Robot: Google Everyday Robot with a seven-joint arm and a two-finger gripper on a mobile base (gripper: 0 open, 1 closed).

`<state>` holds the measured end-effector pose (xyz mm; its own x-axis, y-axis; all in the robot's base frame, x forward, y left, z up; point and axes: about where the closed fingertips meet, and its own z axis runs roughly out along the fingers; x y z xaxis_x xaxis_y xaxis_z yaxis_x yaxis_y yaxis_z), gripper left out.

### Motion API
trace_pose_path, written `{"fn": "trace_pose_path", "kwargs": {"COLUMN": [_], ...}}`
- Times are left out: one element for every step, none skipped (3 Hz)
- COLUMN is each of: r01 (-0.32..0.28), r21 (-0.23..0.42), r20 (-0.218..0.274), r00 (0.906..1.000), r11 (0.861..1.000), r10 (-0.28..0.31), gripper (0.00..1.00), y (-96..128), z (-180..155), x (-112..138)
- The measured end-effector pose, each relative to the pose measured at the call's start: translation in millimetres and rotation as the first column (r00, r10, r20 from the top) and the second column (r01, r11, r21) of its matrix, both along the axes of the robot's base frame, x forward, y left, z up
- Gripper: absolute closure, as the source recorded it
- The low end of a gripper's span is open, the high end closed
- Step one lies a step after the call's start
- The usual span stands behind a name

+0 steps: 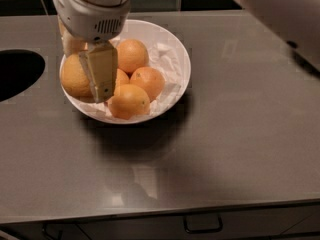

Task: Pick orange from white bowl

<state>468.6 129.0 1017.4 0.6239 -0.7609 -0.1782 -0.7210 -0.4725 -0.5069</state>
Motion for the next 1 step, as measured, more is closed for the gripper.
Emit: {"fn": "trace_pose_path", "kwargs": {"r01": [-0.001], "r21": [0.001], "r20": [0.004], "r00": [1.0000], "r11": [1.000], "r10": [0.001], "gripper": [1.00], "y": [0.2], "z": [1.8], "x": [-1.0]}}
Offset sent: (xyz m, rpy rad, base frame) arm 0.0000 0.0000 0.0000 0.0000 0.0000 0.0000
